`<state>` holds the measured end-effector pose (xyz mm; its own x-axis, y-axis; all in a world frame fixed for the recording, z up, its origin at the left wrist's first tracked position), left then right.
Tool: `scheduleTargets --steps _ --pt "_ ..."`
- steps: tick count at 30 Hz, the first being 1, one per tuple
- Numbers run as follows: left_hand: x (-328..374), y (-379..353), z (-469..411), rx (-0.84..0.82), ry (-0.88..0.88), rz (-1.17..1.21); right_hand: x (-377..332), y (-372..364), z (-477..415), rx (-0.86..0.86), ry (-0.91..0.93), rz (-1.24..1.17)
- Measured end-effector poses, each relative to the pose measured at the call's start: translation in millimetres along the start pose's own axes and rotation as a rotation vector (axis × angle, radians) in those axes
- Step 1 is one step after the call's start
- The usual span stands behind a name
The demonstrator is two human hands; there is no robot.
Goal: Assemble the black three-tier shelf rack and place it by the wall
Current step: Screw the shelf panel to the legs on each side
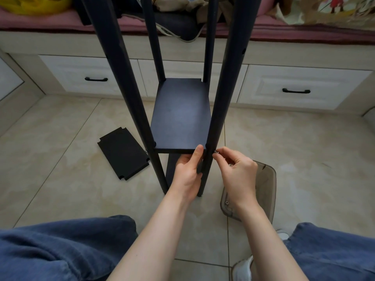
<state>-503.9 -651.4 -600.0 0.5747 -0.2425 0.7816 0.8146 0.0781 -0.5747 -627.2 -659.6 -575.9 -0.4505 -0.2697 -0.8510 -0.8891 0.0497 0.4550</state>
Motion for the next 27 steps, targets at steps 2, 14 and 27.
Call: scheduleTargets --steps 2,14,27 --pt "0.2 0.5 -0.1 0.002 -0.002 0.001 -0.3 0.5 -0.9 -0.01 -0.002 -0.001" --pt "1.1 -1.8 1.7 0.001 -0.004 -0.048 6.2 -1.5 -0.8 -0.078 -0.324 -0.559" --pt "2.3 -3.4 4.2 0.082 -0.025 -0.08 2.8 -3.0 2.5 0.016 -0.279 -0.447"
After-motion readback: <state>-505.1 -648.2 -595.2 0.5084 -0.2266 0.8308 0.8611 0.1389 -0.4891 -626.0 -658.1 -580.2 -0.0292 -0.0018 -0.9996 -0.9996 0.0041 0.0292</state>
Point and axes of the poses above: each hand's wrist, its own z-axis away from the middle knuckle, its own y-axis out of the back of the hand, x = y × z, the point moved 3 cm from there along -z, towards the middle knuckle, and after that the axes turned 12 degrees about -x, right-handed, at the moved point
